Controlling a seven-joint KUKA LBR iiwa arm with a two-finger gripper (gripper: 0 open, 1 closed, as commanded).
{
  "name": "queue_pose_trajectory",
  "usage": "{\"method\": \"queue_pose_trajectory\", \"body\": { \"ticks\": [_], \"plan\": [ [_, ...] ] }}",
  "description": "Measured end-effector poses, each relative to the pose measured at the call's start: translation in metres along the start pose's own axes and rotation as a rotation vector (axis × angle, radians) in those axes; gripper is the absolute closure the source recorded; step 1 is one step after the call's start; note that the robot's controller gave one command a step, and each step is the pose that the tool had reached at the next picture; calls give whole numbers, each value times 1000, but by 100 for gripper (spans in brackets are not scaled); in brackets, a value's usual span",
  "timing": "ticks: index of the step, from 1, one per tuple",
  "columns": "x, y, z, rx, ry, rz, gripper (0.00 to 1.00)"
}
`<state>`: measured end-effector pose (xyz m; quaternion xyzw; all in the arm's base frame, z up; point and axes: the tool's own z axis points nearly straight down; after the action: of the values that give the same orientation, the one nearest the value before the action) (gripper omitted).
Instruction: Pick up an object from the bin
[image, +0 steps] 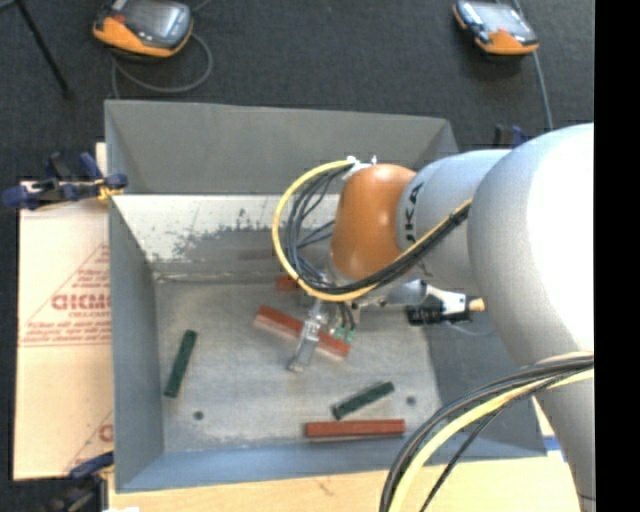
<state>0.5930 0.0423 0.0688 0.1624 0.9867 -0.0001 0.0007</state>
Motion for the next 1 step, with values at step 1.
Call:
{"method": "queue_pose_trajectory", "body": {
  "ticks": [1],
  "plan": [
    [-1, 0, -1, 0, -2, -1, 100]
  ]
}}
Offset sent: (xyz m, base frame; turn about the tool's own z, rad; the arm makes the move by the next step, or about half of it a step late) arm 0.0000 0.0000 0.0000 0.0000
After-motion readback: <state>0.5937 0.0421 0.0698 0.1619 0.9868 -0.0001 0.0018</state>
